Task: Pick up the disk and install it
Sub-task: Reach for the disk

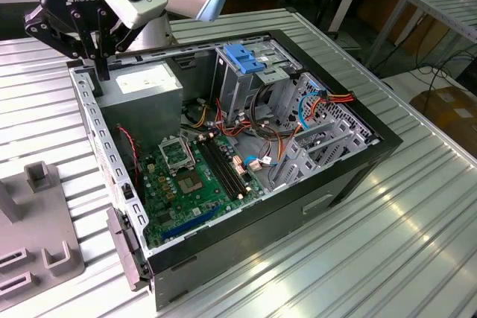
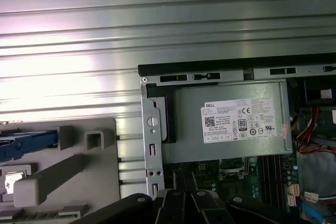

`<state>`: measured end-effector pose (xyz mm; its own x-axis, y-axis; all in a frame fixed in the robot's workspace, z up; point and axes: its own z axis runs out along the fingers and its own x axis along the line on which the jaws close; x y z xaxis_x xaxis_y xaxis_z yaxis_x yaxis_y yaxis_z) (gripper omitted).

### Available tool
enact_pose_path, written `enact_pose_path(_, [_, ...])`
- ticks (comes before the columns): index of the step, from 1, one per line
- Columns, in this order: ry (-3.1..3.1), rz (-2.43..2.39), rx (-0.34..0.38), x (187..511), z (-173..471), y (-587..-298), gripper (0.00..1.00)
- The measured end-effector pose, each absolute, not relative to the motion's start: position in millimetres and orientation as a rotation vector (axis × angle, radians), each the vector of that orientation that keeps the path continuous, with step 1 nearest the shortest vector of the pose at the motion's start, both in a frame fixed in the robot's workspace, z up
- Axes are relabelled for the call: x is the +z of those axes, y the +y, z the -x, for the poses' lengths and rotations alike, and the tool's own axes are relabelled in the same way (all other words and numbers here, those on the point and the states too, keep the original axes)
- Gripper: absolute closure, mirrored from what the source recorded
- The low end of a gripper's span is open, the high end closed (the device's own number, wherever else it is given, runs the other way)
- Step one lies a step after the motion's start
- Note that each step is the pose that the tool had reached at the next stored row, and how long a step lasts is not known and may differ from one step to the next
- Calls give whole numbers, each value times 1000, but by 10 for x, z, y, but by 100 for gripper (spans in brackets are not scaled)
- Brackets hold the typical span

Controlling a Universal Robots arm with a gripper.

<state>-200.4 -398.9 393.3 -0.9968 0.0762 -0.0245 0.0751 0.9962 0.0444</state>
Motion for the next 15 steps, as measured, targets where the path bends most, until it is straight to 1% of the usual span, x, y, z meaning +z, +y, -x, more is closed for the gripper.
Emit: enact_pose_path(15, [3112, -118, 68, 3933, 2171, -3989, 90])
